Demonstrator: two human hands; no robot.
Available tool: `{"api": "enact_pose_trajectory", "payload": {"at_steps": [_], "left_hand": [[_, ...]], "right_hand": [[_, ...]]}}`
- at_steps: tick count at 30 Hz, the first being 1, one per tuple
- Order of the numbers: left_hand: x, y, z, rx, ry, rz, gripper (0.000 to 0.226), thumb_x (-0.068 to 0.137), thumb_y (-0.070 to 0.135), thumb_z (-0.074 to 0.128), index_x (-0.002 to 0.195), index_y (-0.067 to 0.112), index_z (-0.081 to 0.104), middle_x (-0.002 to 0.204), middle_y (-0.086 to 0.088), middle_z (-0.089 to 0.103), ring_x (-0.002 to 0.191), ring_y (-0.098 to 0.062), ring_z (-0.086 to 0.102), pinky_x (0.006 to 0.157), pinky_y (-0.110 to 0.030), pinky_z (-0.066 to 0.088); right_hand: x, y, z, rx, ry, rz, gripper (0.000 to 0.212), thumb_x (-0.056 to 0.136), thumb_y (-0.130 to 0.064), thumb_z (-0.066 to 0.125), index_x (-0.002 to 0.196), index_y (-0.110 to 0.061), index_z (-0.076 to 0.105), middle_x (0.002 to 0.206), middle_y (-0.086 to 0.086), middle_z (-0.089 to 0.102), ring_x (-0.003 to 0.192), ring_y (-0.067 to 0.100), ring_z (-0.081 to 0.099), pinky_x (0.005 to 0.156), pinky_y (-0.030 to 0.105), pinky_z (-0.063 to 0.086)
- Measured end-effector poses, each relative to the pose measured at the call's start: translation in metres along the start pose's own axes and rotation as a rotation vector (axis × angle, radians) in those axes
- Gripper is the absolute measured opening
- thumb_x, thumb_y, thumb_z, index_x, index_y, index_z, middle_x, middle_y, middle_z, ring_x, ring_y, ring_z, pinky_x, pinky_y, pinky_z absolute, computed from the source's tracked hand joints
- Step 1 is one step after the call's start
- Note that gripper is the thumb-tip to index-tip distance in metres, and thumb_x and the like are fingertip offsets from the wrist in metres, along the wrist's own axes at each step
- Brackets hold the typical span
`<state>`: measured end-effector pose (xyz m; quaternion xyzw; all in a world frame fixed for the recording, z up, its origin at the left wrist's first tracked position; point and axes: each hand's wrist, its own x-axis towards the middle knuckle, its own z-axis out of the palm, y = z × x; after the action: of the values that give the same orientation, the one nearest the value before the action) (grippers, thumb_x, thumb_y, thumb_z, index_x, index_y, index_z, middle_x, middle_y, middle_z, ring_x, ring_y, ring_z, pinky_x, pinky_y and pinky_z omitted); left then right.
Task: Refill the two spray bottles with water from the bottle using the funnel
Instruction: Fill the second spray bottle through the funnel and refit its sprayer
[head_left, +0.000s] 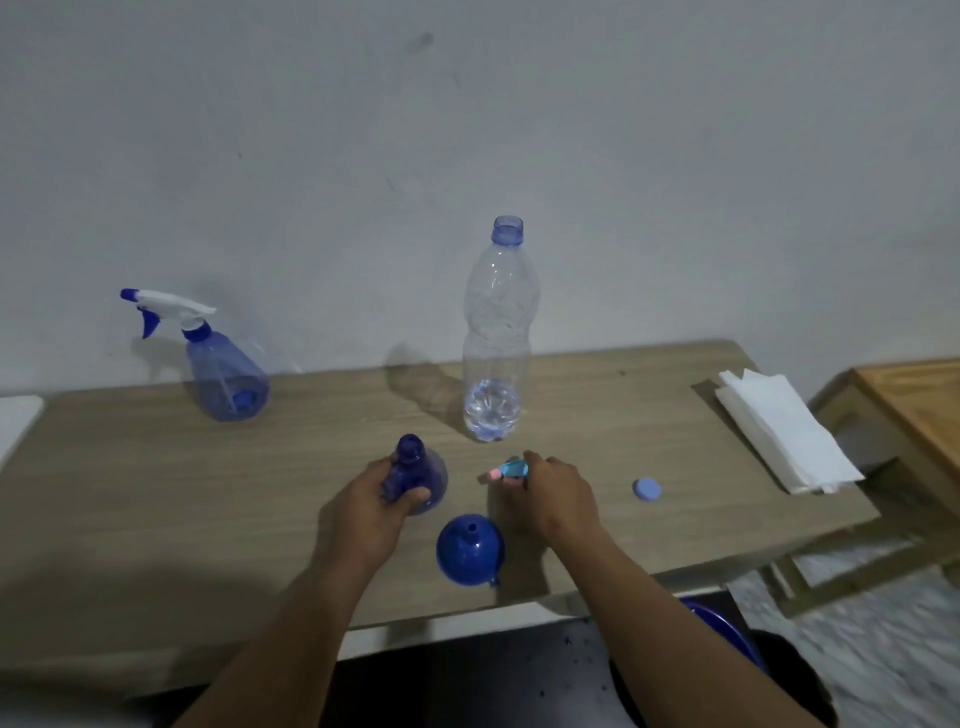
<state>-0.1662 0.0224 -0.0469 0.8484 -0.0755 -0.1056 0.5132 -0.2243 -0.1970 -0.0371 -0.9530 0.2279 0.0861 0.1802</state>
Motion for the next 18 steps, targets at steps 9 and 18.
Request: {"api": "enact_pose_trajectory", "payload": {"at_steps": [9, 18], "left_hand": [[0.006, -0.013, 0.004, 0.015, 0.026, -0.013, 0.043, 0.076, 0.034, 0.08, 0.109, 0.052, 0.059, 0.093, 0.021, 0.071, 0.088, 0.004, 0.065, 0.079, -0.021, 0.048], [0.002, -0.007, 0.006, -0.011, 0.043, -0.029, 0.043, 0.077, 0.022, 0.08, 0.113, 0.039, 0.063, 0.09, 0.018, 0.07, 0.081, 0.011, 0.063, 0.075, -0.012, 0.045]], "right_hand": [[-0.001, 0.002, 0.027, 0.094, 0.053, -0.051, 0.066, 0.097, -0.053, 0.053, 0.15, -0.019, 0.037, 0.143, 0.007, 0.048, 0.127, 0.024, 0.05, 0.102, 0.036, 0.044], [-0.021, -0.007, 0.003, 0.176, 0.257, -0.249, 0.04, 0.1, -0.03, 0.05, 0.136, -0.012, 0.054, 0.129, 0.009, 0.058, 0.119, 0.028, 0.055, 0.094, 0.038, 0.047]]}}
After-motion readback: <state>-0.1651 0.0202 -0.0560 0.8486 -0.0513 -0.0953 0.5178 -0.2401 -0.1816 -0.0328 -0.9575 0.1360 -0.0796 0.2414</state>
